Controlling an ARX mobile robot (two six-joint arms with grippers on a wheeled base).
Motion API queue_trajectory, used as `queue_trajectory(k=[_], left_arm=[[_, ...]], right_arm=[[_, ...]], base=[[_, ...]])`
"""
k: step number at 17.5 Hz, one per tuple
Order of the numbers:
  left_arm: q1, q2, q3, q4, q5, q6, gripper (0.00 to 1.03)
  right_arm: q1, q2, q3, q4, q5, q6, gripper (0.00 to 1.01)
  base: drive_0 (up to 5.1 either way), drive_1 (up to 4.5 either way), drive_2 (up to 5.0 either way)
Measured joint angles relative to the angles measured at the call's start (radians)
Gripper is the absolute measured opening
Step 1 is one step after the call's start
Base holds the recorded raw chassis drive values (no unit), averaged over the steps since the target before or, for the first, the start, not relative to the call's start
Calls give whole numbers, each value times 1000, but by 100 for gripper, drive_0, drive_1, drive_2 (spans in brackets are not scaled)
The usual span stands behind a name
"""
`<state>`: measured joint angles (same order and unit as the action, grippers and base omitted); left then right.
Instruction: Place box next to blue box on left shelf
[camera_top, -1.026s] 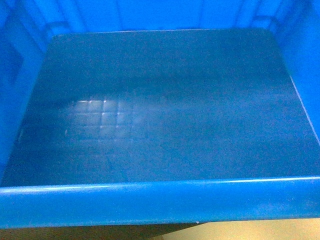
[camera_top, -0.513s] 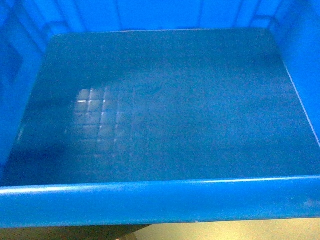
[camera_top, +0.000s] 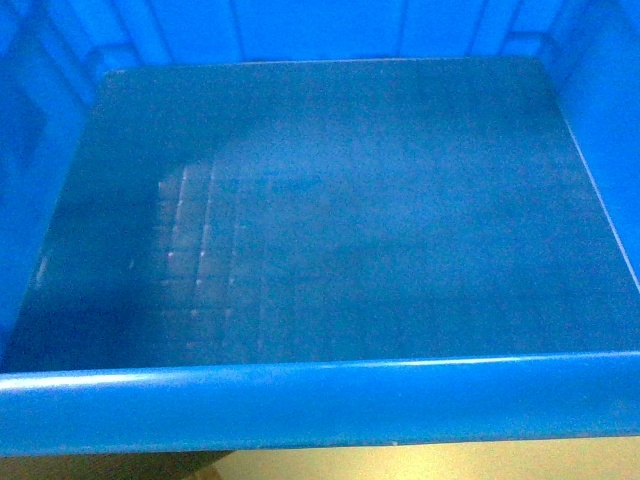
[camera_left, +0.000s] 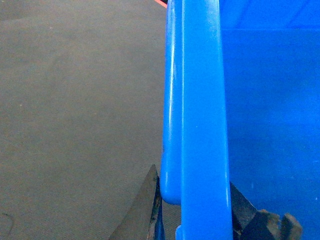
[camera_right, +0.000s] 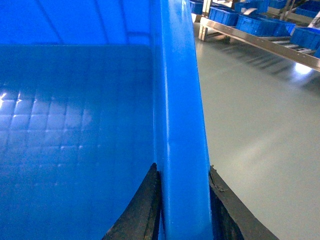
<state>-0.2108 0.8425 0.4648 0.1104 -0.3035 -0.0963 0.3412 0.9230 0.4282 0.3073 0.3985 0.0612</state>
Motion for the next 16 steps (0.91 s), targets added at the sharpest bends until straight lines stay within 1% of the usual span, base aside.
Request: queue_trajectory(k=[16], left_arm=[[0,0,0,0,0,0,18]], right_arm=[[0,0,0,0,1,-2,19]], base=[[-151,-151,-151]])
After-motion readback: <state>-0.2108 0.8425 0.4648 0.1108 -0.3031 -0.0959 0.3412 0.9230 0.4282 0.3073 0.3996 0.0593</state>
